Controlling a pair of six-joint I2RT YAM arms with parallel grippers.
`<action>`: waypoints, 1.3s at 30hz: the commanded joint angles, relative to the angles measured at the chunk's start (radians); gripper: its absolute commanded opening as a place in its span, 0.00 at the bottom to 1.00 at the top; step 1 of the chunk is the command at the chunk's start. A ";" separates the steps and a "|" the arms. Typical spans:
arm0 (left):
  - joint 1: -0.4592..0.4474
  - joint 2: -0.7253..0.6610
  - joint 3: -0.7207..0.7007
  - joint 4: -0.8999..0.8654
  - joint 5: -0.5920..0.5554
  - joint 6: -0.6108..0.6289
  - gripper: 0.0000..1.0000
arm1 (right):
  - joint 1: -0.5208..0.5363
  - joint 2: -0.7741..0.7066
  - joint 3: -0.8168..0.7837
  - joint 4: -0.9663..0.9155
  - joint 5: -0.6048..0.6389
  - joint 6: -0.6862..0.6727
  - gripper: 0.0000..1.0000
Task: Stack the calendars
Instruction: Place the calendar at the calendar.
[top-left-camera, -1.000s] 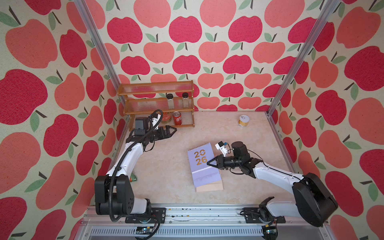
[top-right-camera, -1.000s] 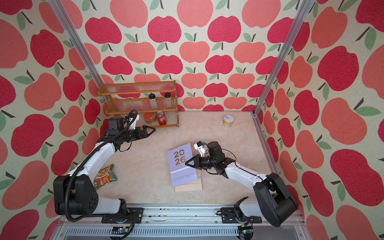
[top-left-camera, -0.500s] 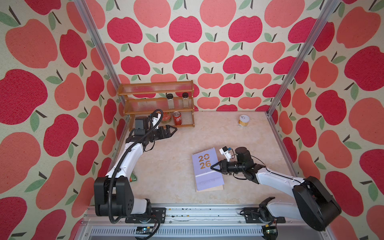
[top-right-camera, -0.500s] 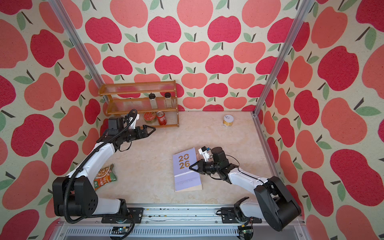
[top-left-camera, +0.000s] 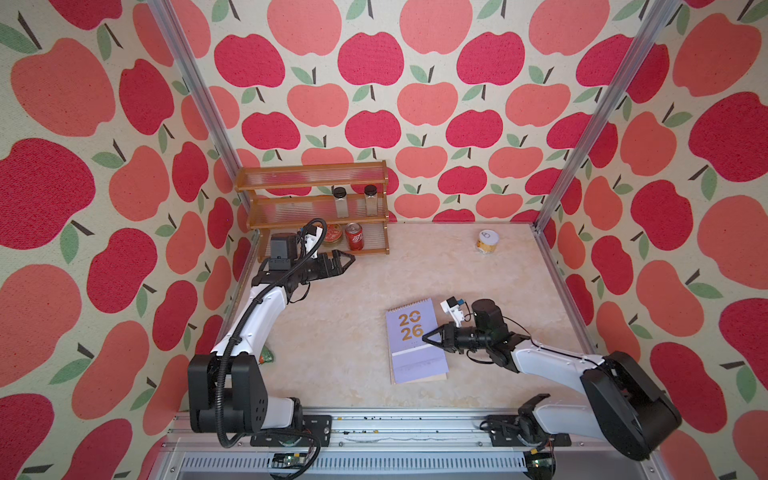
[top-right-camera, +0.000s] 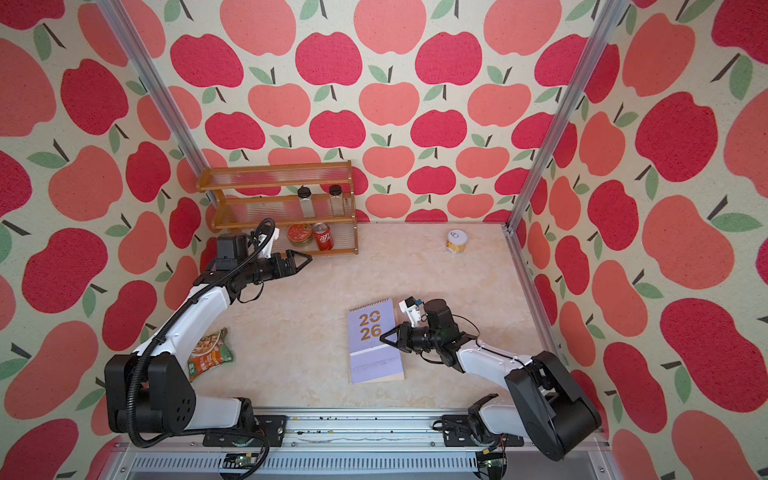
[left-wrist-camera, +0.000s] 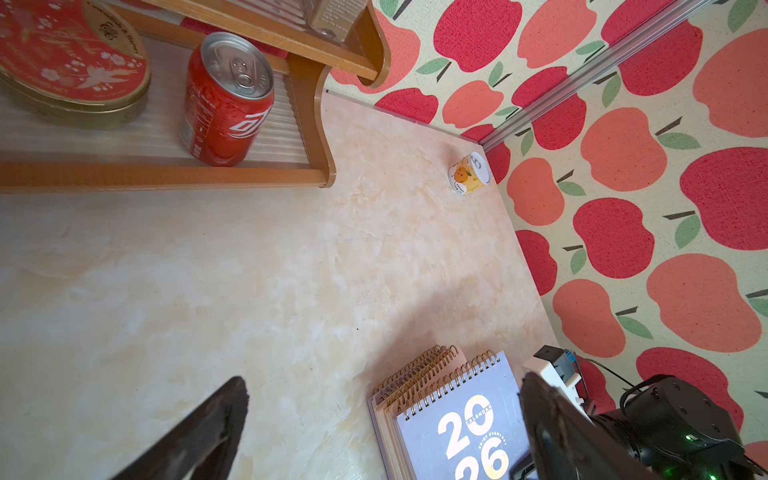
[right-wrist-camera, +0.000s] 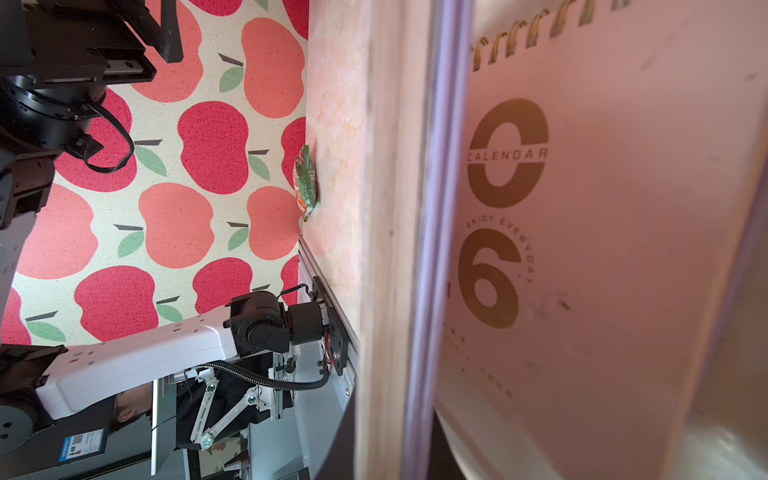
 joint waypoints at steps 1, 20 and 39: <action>-0.004 -0.024 0.021 -0.021 0.001 0.016 1.00 | -0.002 -0.001 -0.012 0.047 0.015 0.006 0.00; -0.006 -0.026 0.019 -0.031 0.004 0.020 1.00 | 0.033 -0.019 -0.020 -0.041 0.091 -0.024 0.03; -0.010 -0.018 0.022 -0.039 0.010 0.025 1.00 | 0.030 -0.166 0.129 -0.594 0.381 -0.224 0.57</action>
